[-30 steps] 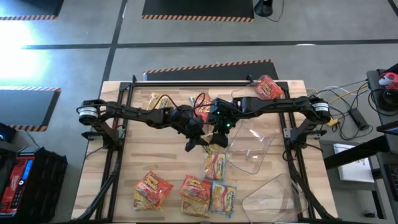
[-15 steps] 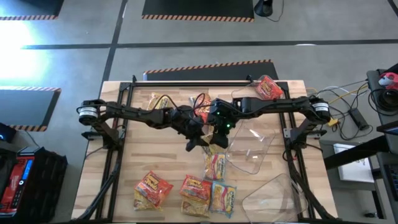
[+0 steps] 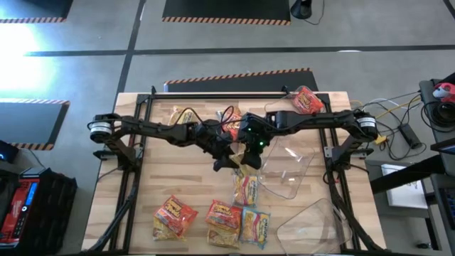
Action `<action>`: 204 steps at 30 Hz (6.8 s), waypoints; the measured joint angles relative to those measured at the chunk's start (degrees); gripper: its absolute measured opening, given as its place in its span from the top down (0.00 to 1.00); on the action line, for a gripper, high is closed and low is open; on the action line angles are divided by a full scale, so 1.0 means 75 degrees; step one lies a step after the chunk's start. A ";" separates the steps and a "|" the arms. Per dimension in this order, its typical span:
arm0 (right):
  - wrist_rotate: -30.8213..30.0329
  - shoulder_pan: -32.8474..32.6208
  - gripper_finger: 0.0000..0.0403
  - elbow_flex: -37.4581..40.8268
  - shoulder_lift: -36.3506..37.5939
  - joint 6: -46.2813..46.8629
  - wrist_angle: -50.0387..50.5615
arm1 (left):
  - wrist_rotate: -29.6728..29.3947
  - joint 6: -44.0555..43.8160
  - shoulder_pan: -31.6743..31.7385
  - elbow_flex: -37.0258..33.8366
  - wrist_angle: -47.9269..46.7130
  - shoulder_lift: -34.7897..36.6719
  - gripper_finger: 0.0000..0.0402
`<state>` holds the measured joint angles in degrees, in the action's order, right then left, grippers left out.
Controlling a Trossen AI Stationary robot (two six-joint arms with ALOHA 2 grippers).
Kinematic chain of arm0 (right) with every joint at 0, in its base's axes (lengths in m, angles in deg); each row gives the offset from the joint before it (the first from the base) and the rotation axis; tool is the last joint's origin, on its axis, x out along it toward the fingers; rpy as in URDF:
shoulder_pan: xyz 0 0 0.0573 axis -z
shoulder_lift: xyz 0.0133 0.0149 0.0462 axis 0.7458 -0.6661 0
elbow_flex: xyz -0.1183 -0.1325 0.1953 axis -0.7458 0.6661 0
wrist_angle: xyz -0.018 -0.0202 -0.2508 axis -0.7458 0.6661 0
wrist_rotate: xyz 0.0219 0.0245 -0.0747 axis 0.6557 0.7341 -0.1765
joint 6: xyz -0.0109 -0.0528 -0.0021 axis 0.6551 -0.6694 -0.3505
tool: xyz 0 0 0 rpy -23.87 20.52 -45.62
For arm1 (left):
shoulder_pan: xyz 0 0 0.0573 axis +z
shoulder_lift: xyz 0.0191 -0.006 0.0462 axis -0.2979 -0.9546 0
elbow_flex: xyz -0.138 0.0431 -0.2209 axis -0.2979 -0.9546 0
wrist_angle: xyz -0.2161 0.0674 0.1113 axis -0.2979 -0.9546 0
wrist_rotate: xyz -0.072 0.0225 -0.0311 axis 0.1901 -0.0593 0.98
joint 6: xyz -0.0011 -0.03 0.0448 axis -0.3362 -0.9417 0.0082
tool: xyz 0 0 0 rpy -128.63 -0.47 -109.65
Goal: Sort Maruchan noodles
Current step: Put the yellow noodle pack into the middle transparent bin
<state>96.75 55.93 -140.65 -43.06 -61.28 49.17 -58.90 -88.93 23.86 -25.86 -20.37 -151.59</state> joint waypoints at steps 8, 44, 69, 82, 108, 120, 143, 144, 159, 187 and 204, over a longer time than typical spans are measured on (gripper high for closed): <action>0.0073 0.0301 0.73 0.0000 0.0305 -0.0001 0.0725 | 0.0511 -0.0067 0.0243 -0.0024 0.0017 0.0000 0.44; -0.2298 0.0379 0.72 0.0029 0.1410 -0.0473 -0.2663 | -0.2378 -0.1195 0.0821 -0.4335 0.8148 0.2217 0.49; -0.3210 0.0316 0.72 0.0264 0.1732 -0.0225 -0.6095 | -0.3111 0.0615 0.0821 -0.3155 0.6951 0.2687 0.49; -0.3225 0.0007 0.72 0.0345 0.1722 -0.0081 -0.6408 | -0.2619 0.0532 0.0821 -0.2685 0.6936 0.2684 0.50; -0.2817 -0.0093 0.62 0.0358 0.2575 0.0613 -0.3870 | -0.1479 0.0192 0.0833 -0.2349 0.5733 0.2669 0.79; -0.2948 -0.0102 0.57 0.0338 0.3348 0.1461 -0.2390 | -0.1281 0.0374 0.0907 -0.2355 0.4637 0.2649 0.79; -0.2957 -0.0820 0.59 0.0268 0.3354 0.2245 -0.1022 | -0.1296 -0.0724 0.0670 -0.2358 0.6551 0.0481 0.78; -0.2957 -0.0857 0.59 0.0268 0.3354 0.2249 -0.1016 | -0.1281 -0.0832 0.0670 -0.2358 0.6615 0.0328 0.78; -0.2969 -0.0883 0.59 0.0268 0.3438 0.2606 -0.0201 | 0.0090 -0.0973 0.0399 -0.0448 0.6650 -0.1574 0.78; -0.2226 -0.0877 0.40 0.0280 0.3328 0.2626 0.1621 | 0.2688 -0.1244 0.0322 0.0085 0.5599 -0.2200 0.78; -0.2029 -0.0877 0.39 0.0310 0.2805 0.2588 0.1208 | 0.2702 -0.1128 0.0268 0.0259 0.5522 -0.2186 0.78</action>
<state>81.53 49.36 -138.32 -22.02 -41.87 58.24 -38.63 -97.39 25.87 -23.91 21.05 -167.98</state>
